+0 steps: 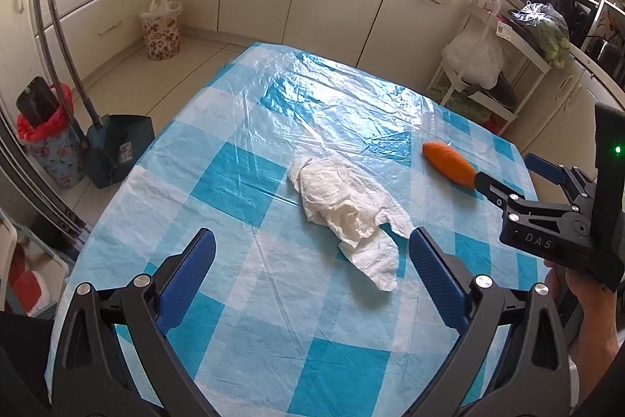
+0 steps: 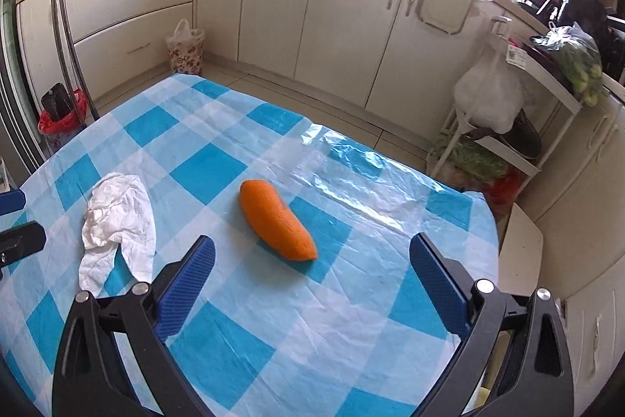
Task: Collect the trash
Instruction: 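Grasp the orange carrot-shaped item with the right gripper while the left grasps the tissue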
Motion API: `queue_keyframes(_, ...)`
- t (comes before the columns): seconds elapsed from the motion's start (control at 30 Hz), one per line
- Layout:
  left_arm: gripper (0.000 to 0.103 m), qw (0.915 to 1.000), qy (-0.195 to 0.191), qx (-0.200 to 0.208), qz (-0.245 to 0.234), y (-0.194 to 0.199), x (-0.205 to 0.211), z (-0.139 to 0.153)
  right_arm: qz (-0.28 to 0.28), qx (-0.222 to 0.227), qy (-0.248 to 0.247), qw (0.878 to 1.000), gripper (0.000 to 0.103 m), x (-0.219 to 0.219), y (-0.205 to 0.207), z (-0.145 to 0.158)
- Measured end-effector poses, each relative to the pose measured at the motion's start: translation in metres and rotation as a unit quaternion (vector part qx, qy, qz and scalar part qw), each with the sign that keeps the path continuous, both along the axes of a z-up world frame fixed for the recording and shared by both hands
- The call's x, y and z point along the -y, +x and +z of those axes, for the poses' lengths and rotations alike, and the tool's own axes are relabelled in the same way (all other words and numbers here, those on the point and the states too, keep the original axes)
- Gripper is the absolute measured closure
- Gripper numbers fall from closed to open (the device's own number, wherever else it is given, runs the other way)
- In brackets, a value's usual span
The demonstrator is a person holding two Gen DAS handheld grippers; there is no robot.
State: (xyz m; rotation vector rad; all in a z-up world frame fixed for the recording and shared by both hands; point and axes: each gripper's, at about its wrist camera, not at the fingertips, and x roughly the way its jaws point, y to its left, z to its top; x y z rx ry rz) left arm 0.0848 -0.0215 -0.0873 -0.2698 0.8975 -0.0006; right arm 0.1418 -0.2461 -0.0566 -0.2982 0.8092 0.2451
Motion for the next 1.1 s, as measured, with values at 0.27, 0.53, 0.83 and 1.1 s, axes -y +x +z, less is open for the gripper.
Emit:
queue_keyframes(0.27, 0.007, 0.9995, 0.017, -0.024, -0.014, 0.032, 0.012, -0.015, 0.01, -0.059, 0.017, 0.998, 0.019, -0.013, 0.044, -0.031)
queue_keyframes(0.53, 0.013, 0.9926, 0.095, -0.041, -0.063, 0.062, 0.056, -0.03, 0.023, -0.089, 0.055, 0.994, 0.072, 0.0, 0.04, -0.031)
queue_keyframes(0.83, 0.09, 0.9942, 0.046, -0.021, -0.095, 0.05, 0.05, -0.018, 0.021, -0.094, 0.084, 0.992, 0.082, 0.014, 0.016, -0.012)
queue_keyframes(1.1, 0.091, 0.9939, 0.018, 0.028, -0.105, -0.001, 0.041, 0.021, -0.002, -0.063, 0.136, 0.989, 0.082, 0.044, -0.037, 0.035)
